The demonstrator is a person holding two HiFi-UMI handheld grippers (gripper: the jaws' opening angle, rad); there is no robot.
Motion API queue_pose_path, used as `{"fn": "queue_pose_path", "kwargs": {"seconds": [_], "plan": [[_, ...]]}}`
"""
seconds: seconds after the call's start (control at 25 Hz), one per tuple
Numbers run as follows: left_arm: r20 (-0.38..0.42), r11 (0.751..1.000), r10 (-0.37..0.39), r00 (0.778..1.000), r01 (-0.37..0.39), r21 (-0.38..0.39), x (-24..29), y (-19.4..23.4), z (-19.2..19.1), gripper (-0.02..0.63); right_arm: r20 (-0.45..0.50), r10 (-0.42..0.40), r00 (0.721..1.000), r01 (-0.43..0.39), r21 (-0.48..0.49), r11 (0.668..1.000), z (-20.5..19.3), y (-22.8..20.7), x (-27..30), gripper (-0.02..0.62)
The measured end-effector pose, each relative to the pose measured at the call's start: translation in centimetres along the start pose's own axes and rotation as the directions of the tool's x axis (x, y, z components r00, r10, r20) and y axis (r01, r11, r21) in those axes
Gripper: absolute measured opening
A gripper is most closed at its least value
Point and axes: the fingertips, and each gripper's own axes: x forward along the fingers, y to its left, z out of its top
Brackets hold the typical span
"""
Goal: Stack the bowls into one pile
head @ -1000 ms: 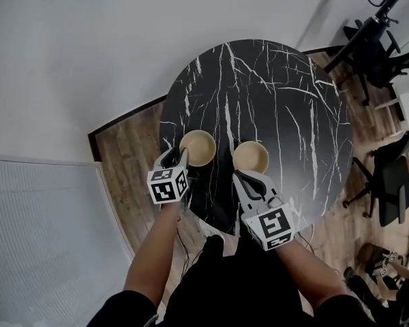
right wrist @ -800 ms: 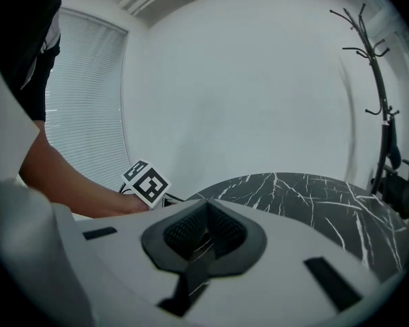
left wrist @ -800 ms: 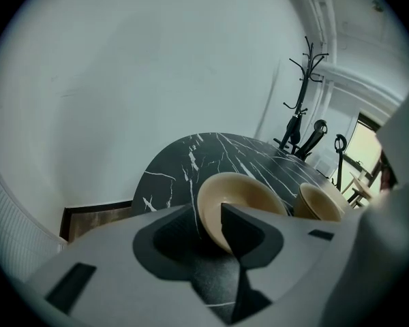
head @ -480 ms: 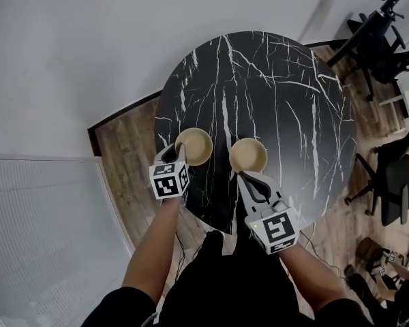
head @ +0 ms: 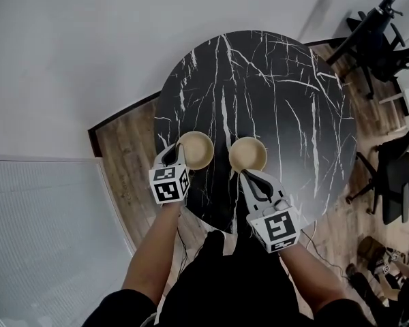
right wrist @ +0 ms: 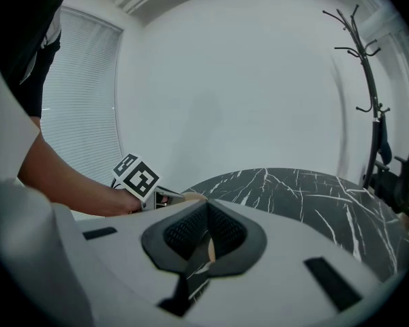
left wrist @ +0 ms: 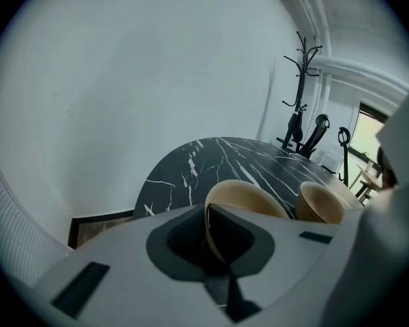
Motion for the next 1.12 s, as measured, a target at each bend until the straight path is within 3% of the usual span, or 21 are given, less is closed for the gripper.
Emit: {"fn": "queue_pose_path", "kwargs": {"seconds": [0.52,0.84,1.12], "plan": [[0.061,0.996,-0.093,0.994,0.093,0.003,-3.1,-4.0,2.6,0.029,-0.017,-0.091,0.996,0.092,0.032,0.995,-2.1,-2.8,-2.5,0.009],[0.106,0.979,-0.204,0.973,0.202,0.030,-4.0,-8.4,5.9,0.029,-0.003,-0.142,0.990,0.142,0.002,0.990,-2.1,-4.0,-4.1,0.009],[0.079,0.959,-0.278,0.957,0.272,0.079,-2.6,-13.2,5.5,0.029,-0.012,-0.187,0.982,0.187,0.021,0.982,-2.9,-5.1,-5.5,0.009]]}}
